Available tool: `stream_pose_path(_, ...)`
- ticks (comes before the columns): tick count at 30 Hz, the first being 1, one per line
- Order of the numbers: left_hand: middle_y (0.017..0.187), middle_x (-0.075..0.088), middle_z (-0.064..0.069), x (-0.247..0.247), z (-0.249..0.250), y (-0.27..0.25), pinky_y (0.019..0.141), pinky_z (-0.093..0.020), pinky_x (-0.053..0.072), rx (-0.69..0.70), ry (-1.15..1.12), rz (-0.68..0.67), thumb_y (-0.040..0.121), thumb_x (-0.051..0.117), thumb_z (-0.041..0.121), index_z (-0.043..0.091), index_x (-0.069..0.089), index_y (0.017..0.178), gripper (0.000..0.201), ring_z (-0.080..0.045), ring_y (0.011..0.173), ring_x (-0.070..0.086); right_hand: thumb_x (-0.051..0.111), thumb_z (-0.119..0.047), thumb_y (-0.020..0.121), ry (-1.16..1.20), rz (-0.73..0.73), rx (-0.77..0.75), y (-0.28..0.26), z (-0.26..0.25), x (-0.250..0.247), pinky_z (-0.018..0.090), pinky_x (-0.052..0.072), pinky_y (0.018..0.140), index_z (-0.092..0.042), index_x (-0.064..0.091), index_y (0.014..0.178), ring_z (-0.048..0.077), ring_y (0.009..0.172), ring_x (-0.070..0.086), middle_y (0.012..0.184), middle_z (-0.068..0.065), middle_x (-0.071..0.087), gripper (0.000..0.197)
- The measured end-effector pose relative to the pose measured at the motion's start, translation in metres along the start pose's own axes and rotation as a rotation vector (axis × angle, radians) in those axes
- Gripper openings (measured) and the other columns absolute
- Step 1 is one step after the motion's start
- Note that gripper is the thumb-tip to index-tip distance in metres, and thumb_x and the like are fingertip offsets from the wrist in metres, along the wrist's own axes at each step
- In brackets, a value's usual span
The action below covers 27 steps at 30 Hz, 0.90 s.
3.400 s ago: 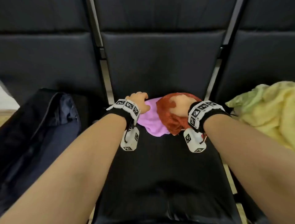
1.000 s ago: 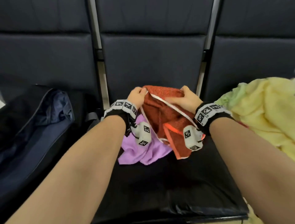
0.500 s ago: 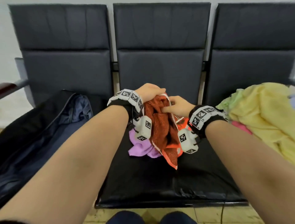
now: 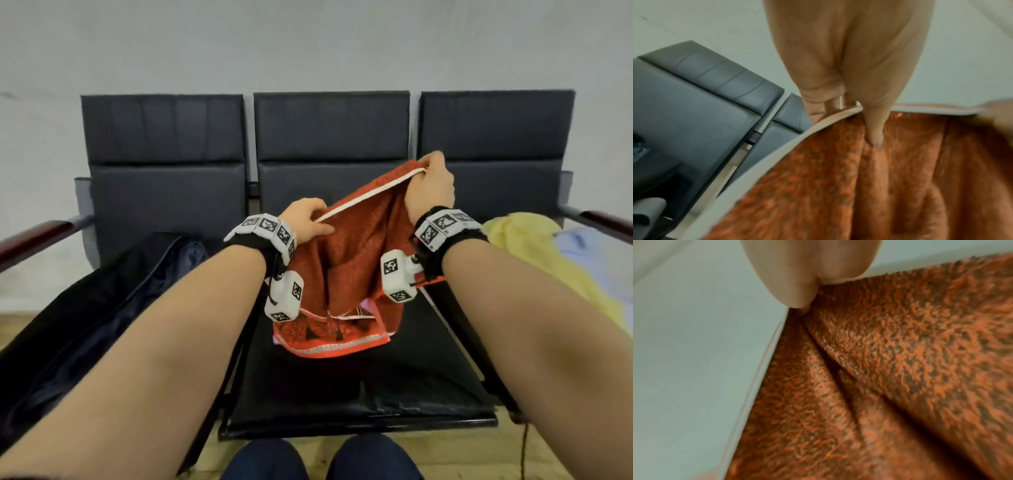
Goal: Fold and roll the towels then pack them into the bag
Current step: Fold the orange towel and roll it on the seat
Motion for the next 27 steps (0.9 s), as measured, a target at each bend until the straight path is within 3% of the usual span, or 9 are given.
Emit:
stream_pose_path(6,0.102,0.065,-0.017,0.006,-0.012,-0.019,0.084,-0.035,0.045,-0.077,0.083,0.187,0.088,0.052,0.007,0.004,0.061,0.098,0.014,-0.033,0.098,0.059,0.034,-0.013,0.096,0.039,0.123,0.100,0.006,0.004,-0.041,0.040,0.042,0.078,-0.014,0.047,0.115,0.038,0.096,0.060,0.108,0.015,0.063,0.023)
stream_pose_path(11,0.082,0.061,-0.008,-0.042,-0.006,-0.025,0.079,-0.028,0.043,-0.176,-0.210,0.580,0.081,0.068,0.010,0.007,0.064,0.086,0.007,-0.018,0.079,0.054,0.039,-0.006,0.093,-0.037,-0.012,0.172,0.005,0.032,-0.049,0.037,0.042,0.087,-0.002,0.053,0.116,0.039,0.111,0.055,0.122,0.022,0.057,0.027)
stream_pose_path(13,0.077,0.060,-0.001,-0.055,0.007,-0.022,0.076,-0.024,0.045,-0.199,-0.264,0.542,0.079,0.073,0.016,0.015,0.065,0.082,0.008,-0.013,0.074,0.055,0.047,-0.005,0.090,0.000,-0.083,0.152,0.002,0.034,-0.046,0.029,0.039,0.088,0.000,0.057,0.113,0.034,0.111,0.055,0.118,0.018,0.060,0.025)
stream_pose_path(15,0.069,0.060,0.006,-0.055,0.021,-0.018,0.064,-0.015,0.043,-0.196,-0.259,0.398,0.078,0.074,0.018,0.013,0.069,0.084,0.009,-0.006,0.066,0.054,0.059,-0.006,0.086,0.103,-0.135,0.128,-0.006,0.028,-0.041,0.017,0.036,0.078,-0.004,0.059,0.107,0.024,0.102,0.057,0.105,0.009,0.061,0.021)
stream_pose_path(17,0.067,0.058,0.012,-0.046,0.035,-0.016,0.060,-0.013,0.041,-0.191,-0.245,0.302,0.078,0.074,0.020,0.016,0.069,0.079,0.007,-0.003,0.066,0.055,0.068,-0.007,0.082,0.235,-0.232,0.081,-0.015,0.018,-0.034,0.019,0.042,0.077,-0.010,0.063,0.090,0.019,0.090,0.058,0.092,0.005,0.061,0.010)
stream_pose_path(20,0.070,0.059,0.013,-0.027,0.048,-0.018,0.075,-0.019,0.041,-0.169,-0.282,0.247,0.078,0.074,0.020,0.019,0.065,0.075,0.009,-0.008,0.079,0.057,0.069,-0.001,0.082,0.388,-0.481,0.022,-0.039,0.000,-0.031,0.026,0.051,0.074,-0.015,0.061,0.073,0.015,0.075,0.060,0.078,0.004,0.064,0.018)
stream_pose_path(23,0.071,0.060,0.011,-0.017,0.050,-0.025,0.077,-0.022,0.044,-0.145,-0.337,0.242,0.078,0.075,0.019,0.015,0.066,0.076,0.009,-0.010,0.082,0.058,0.066,0.004,0.084,0.485,-0.666,-0.009,-0.059,-0.005,-0.025,0.031,0.053,0.083,-0.009,0.064,0.091,0.018,0.089,0.063,0.099,0.013,0.066,0.015)
stream_pose_path(25,0.072,0.063,0.006,-0.015,0.047,-0.029,0.079,-0.027,0.048,-0.137,-0.390,0.256,0.076,0.076,0.018,0.017,0.066,0.071,0.012,-0.012,0.079,0.060,0.063,0.006,0.086,0.505,-0.782,-0.038,-0.067,-0.005,-0.018,0.028,0.053,0.088,-0.008,0.062,0.111,0.015,0.101,0.062,0.112,0.010,0.065,0.029)
stream_pose_path(27,0.072,0.065,0.001,-0.014,0.046,-0.033,0.079,-0.029,0.050,-0.098,-0.437,0.242,0.075,0.076,0.014,0.020,0.064,0.067,0.016,-0.014,0.074,0.061,0.060,0.007,0.087,0.539,-0.893,-0.036,-0.074,-0.005,-0.010,0.027,0.054,0.088,-0.008,0.062,0.117,0.013,0.099,0.065,0.110,0.007,0.067,0.033)
Point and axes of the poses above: each hand's wrist, its own y-axis towards the middle knuckle, its own x-axis out of the palm, z = x × y, the point moved 2 cm from there along y, towards the middle knuckle
